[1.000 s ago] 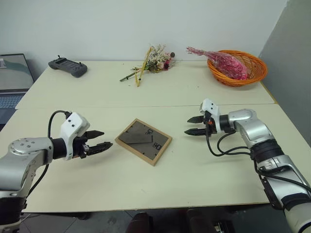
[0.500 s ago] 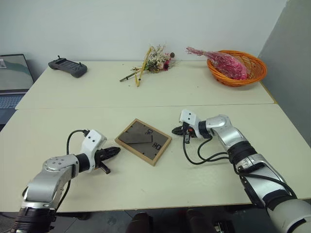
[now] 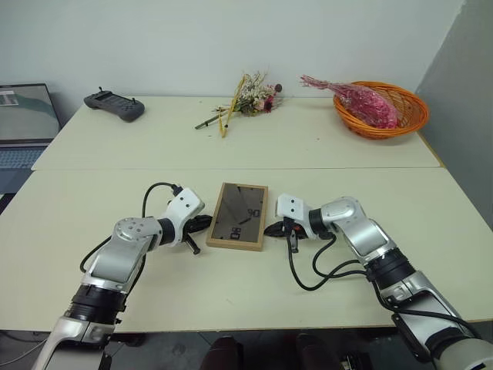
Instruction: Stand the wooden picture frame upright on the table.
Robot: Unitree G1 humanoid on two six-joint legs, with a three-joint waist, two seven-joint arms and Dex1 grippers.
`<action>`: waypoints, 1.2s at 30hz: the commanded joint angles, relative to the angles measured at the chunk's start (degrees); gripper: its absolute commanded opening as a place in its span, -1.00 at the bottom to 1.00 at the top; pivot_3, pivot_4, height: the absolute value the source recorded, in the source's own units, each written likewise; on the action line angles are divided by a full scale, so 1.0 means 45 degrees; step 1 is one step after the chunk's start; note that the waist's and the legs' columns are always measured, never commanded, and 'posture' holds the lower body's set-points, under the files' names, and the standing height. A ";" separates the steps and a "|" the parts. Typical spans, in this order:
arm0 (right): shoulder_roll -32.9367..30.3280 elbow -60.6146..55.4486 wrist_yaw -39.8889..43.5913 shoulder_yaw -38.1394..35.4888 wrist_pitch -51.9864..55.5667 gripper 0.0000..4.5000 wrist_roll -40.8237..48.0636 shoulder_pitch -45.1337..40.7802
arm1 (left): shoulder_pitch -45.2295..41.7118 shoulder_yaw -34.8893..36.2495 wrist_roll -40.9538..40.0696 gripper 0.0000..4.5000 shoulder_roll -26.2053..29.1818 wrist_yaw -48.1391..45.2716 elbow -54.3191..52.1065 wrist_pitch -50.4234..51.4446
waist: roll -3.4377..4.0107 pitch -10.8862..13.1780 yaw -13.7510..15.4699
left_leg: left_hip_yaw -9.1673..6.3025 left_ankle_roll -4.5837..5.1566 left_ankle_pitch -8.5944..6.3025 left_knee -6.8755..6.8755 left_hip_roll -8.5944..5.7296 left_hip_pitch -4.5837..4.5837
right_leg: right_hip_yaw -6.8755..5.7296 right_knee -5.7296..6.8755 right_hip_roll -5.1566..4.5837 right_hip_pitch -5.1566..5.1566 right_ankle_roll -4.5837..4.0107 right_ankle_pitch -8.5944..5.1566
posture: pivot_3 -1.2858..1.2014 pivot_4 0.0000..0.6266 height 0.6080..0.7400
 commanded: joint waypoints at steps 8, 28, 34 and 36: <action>-0.1717 0.1150 -0.0898 -0.0706 -0.1085 -1.00 -0.0637 -0.0694 | 0.0304 -0.1213 -0.0404 -0.99 0.0644 -0.2847 -0.1797 0.0481 | 0.0002 -0.0005 -0.0004 | 0.0007 0.0000 0.0000 0.0005 -0.0007 0.0003 | 0.0005 -0.0008 -0.0002 0.0009 0.0001 0.0000 | 0.03 -0.52 1.00; -0.0517 0.4126 -0.2749 -0.0920 -0.2844 -1.00 -0.0869 -0.1992 | -0.1502 0.3348 -0.7461 0.34 0.1709 -0.4906 0.1693 1.1823 | 0.0000 -0.0001 -0.0410 | -0.0002 -0.0003 0.0002 -0.0001 0.0019 -0.0007 | 0.0006 -0.0006 0.0022 -0.0007 -0.0003 -0.0008 | 0.03 -0.52 1.00; -0.0076 0.2676 -0.2665 -0.0699 -0.2050 -1.00 -0.0782 -0.1158 | -0.1116 0.4580 -0.7616 0.86 -0.0083 -0.2996 0.2706 1.2337 | 0.0001 -0.0003 -0.0422 | -0.0006 -0.0032 0.0018 0.0002 0.0018 0.0001 | 0.0017 0.0004 0.0020 -0.0008 -0.0003 -0.0008 | 0.03 -0.52 1.00; 0.0100 0.2156 -0.2671 -0.0577 -0.1732 -1.00 -0.0808 -0.0832 | -0.1011 0.4619 -0.7443 0.99 -0.0549 -0.2573 0.3031 1.1996 | 0.0001 -0.0008 -0.0422 | -0.0004 -0.0033 0.0019 0.0002 0.0017 0.0003 | 0.0022 0.0004 0.0018 -0.0006 -0.0003 -0.0008 | 0.03 -0.52 1.00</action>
